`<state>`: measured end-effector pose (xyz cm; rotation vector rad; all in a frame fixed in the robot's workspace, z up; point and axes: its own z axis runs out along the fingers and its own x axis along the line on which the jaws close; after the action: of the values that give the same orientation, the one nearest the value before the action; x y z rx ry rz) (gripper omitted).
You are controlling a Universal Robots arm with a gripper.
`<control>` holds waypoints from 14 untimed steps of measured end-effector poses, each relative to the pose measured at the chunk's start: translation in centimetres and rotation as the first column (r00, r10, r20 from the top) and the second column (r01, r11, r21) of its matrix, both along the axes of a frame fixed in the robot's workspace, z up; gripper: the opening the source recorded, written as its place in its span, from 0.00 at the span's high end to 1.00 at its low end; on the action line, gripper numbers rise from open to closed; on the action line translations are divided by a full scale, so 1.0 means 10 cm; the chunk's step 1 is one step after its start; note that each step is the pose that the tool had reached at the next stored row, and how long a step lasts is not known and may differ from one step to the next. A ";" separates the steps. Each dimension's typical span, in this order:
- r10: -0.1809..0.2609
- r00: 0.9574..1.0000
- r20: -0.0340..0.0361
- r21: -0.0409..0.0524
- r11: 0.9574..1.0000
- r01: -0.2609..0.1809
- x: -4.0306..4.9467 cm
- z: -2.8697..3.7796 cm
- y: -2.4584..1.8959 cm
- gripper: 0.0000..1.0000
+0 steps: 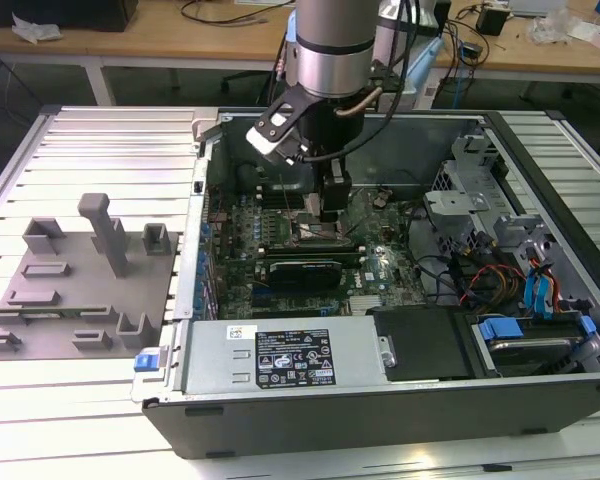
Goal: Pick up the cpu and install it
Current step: 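Place the cpu into insertion slot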
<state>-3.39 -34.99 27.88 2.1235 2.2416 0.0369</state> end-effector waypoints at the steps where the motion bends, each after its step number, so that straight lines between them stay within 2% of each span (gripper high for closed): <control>1: 0.000 1.000 0.000 0.000 1.000 0.000 0.001 -0.036 0.047 0.45; 2: -0.003 1.000 -0.002 0.000 1.000 0.003 0.001 -0.098 0.139 0.45; 3: -0.018 1.000 -0.004 0.000 1.000 0.018 0.001 -0.204 0.188 0.45; 5: -0.040 0.999 -0.006 0.000 0.999 0.040 0.001 -0.273 0.209 0.45; 7: -0.050 0.999 -0.007 0.000 0.999 0.050 0.001 -0.303 0.220 0.45; 9: -0.052 0.999 -0.007 0.000 0.999 0.052 0.001 -0.338 0.245 0.45; 11: -0.052 0.999 -0.007 0.000 0.999 0.052 0.001 -0.407 0.296 0.45; 14: -0.052 0.999 -0.008 -0.001 0.999 0.052 0.006 -0.445 0.324 0.45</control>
<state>-3.33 -31.75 23.43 2.1840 2.1891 0.0256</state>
